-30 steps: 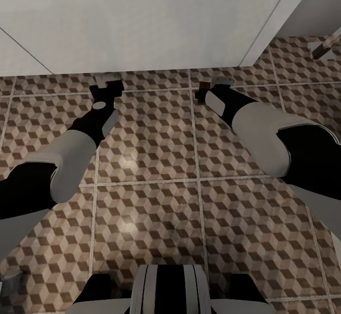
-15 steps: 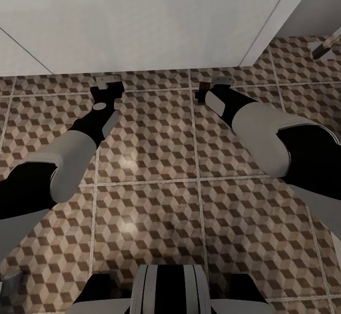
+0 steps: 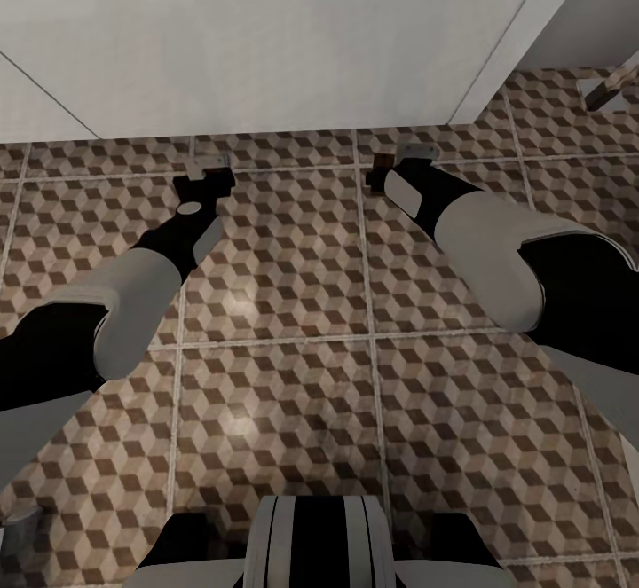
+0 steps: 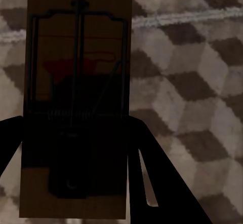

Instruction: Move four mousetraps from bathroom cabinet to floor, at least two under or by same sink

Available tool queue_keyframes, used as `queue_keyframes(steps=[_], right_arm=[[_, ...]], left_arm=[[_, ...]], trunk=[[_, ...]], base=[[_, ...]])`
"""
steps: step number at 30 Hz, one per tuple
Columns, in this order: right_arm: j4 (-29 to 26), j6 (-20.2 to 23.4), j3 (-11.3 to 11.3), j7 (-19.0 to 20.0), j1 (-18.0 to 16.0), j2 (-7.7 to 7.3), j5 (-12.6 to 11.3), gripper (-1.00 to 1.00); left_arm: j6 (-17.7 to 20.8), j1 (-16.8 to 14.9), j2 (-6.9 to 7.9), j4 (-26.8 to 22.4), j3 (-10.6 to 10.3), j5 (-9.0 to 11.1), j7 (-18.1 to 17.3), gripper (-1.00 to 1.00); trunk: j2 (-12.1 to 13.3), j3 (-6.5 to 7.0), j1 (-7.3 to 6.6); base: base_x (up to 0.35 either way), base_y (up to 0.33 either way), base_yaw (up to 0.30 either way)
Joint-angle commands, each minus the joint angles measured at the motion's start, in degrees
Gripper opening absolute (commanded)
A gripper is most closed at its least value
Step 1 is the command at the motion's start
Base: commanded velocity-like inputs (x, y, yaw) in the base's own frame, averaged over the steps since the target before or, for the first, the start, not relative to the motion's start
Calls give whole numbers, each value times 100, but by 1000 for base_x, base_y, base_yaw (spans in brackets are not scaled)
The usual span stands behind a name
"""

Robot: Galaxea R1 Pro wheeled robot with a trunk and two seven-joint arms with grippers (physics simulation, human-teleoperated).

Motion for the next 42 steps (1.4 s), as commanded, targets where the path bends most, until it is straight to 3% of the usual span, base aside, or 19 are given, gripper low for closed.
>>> queue_keyframes(steps=[1, 35, 36, 42], right_arm=[[-11, 29, 50, -29, 0, 1, -70, -100], [-14, 24, 50, -29, 0, 1, -68, -100], [-15, 24, 50, -29, 0, 1, -68, -100], [-14, 24, 50, -29, 3, 1, -68, -100]], left_arm=[[-6, -4, 1, 22, -19, -3, 26, -100], [128, 1, 8, 91, -18, -2, -21, -100], [127, 1, 8, 91, -18, -2, -21, 100], [124, -1, 8, 91, -18, 2, 8, 100]], trunk=[[-1, -3, -1], [-1, -3, -1], [-1, -3, -1], [-1, -3, -1]], base=[[0, 0, 0], [0, 0, 0], [0, 0, 0], [0, 0, 0]])
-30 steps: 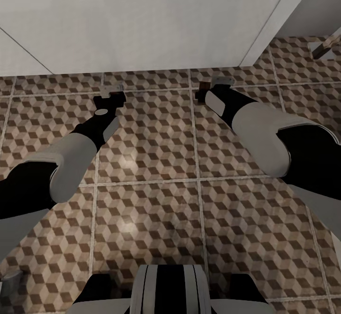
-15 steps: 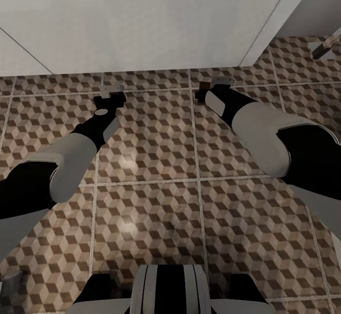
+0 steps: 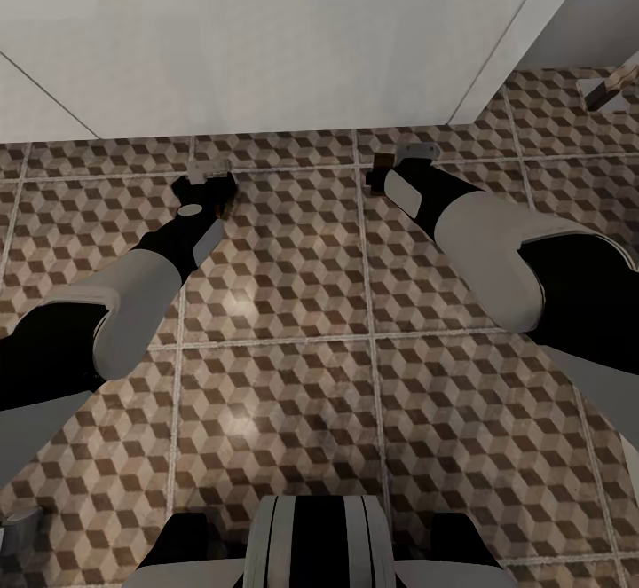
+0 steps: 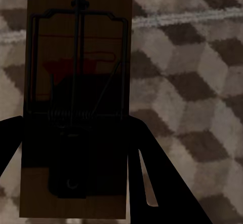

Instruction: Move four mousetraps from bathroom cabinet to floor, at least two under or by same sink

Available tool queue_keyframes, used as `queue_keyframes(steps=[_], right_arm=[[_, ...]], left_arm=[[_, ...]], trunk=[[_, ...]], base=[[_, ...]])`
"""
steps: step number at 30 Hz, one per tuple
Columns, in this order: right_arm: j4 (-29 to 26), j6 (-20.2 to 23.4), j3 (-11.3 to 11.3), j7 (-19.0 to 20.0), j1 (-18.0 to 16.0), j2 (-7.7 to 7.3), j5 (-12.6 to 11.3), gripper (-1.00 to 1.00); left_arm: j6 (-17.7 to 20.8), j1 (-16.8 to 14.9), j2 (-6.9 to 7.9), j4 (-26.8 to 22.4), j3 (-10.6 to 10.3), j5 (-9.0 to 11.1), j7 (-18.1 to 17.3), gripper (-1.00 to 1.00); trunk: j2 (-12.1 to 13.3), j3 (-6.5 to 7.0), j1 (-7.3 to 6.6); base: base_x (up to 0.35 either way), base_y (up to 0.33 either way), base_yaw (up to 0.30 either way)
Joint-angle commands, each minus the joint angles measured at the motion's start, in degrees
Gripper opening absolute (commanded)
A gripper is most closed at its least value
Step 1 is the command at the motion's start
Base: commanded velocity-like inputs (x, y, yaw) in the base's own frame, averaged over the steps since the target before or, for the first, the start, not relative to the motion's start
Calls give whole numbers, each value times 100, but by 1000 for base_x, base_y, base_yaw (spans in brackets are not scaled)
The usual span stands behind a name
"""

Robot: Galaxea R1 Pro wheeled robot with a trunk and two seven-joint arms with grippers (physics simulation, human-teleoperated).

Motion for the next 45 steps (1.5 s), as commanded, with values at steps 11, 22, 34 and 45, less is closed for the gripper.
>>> queue_keyframes(steps=[11, 22, 34, 45], right_arm=[[-17, 30, 50, -29, -2, 1, -72, 100], [-16, 30, 50, -29, -1, 1, -71, 100], [-16, 30, 50, -29, -3, 1, -70, 100], [-11, 30, 50, -29, -1, 1, -77, 100]], left_arm=[[-18, -6, 2, 7, -19, 4, 35, 100], [-30, -6, 8, 2, -19, 11, 34, 100], [-38, -6, 8, 0, -19, 16, 28, 100], [-55, -4, 8, -8, -19, 36, 12, 100]], trunk=[[-1, -3, -1], [-1, -3, -1], [-1, -3, -1], [-1, -3, -1]], base=[[0, 0, 0], [0, 0, 0], [0, 0, 0], [0, 0, 0]])
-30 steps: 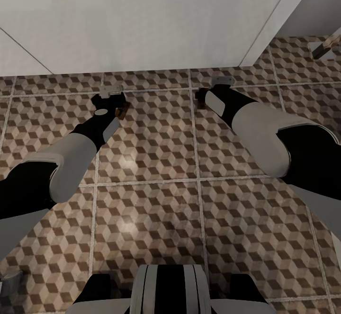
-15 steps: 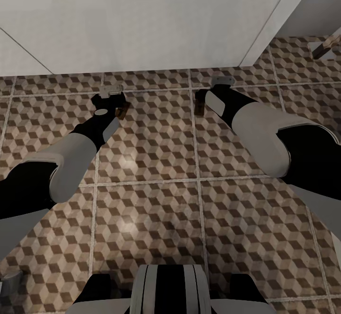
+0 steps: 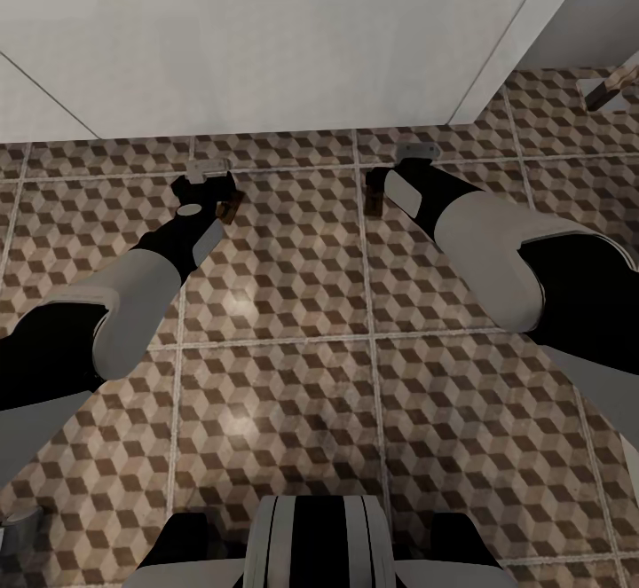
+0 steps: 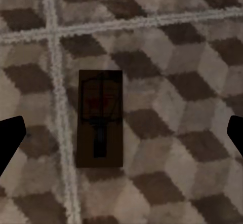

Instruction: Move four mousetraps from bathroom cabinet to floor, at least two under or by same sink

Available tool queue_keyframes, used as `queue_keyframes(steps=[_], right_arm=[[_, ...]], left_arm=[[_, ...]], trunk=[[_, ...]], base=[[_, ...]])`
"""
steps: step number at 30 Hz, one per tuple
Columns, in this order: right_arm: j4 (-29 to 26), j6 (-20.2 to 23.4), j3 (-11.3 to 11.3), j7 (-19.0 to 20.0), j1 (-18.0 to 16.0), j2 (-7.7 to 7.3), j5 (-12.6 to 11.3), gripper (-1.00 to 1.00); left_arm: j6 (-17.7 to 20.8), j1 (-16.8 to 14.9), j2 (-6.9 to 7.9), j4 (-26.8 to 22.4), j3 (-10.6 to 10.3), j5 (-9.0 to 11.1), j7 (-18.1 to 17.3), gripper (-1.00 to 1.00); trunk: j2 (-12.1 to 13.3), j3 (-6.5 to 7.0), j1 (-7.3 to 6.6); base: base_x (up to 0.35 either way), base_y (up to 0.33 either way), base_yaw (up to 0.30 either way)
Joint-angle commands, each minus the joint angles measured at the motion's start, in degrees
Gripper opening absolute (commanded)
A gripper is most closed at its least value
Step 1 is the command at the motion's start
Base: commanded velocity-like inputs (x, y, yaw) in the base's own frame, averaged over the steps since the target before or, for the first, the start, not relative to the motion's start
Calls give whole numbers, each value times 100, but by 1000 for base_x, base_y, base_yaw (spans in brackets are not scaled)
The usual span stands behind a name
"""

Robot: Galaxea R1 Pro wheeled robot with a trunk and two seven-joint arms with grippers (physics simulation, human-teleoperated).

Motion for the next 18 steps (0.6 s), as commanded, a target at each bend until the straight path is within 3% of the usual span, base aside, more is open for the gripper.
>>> queue_keyframes(steps=[1, 18], right_arm=[[-11, 36, 50, -24, 0, 1, -52, 100], [-10, 36, 50, -24, 1, 1, -52, 100]], left_arm=[[-17, -4, 0, 7, -19, 4, 27, 100], [-22, -6, -9, -12, -19, 2, 77, 100]], trunk=[[-1, -3, -1], [-1, -3, -1]], base=[[0, 0, 0], [0, 16, 0]])
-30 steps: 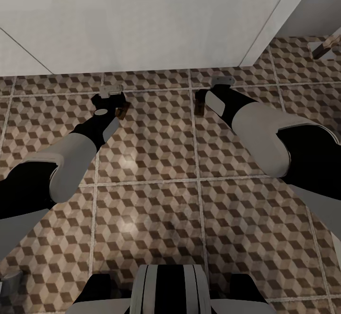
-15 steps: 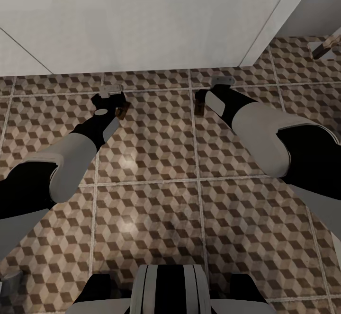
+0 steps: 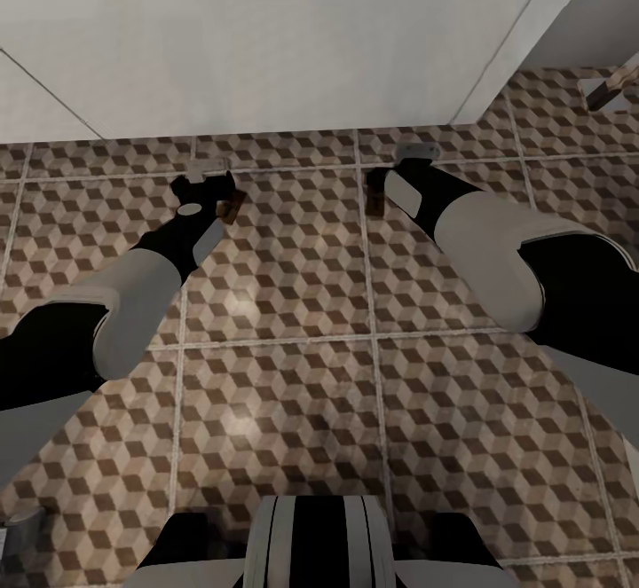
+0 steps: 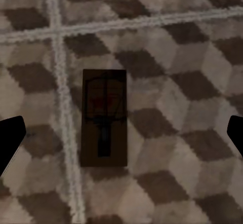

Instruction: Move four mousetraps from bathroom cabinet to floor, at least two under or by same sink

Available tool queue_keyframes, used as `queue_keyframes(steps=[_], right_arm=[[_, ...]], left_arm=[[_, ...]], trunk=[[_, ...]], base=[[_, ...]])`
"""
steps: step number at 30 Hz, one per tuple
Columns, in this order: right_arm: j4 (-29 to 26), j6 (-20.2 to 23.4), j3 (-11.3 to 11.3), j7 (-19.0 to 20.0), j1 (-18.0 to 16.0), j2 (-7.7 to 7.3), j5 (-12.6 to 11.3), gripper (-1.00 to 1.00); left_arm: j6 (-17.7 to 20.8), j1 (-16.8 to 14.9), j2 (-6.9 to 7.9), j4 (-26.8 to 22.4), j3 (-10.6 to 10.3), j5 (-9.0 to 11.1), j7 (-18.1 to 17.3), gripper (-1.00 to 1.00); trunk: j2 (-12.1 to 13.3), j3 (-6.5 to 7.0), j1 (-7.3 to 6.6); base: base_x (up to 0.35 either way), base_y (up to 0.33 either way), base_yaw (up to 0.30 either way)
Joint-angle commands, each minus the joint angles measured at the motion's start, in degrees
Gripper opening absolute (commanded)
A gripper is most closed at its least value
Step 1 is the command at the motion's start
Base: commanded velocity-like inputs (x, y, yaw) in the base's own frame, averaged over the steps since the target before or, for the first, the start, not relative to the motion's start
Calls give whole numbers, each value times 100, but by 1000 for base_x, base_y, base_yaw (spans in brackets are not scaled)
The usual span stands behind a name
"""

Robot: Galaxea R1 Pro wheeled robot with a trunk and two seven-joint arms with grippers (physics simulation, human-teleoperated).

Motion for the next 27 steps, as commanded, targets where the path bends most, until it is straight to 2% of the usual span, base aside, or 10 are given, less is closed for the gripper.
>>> queue_keyframes(steps=[1, 12, 27], right_arm=[[-10, 36, 49, -25, -1, 1, -52, 100], [-10, 36, 49, -25, 1, 1, -53, 100], [-10, 36, 49, -25, 2, 1, -53, 100]], left_arm=[[-17, -3, 0, 7, -18, 3, 27, 100], [-19, -3, -4, 7, -18, 7, 179, 100], [-27, -3, -11, 14, -18, 8, 226, 100]], trunk=[[-1, -3, -1], [-1, -3, -1], [-1, -3, -1]], base=[[0, 96, 0], [-117, 153, 0], [-284, 66, 0]])
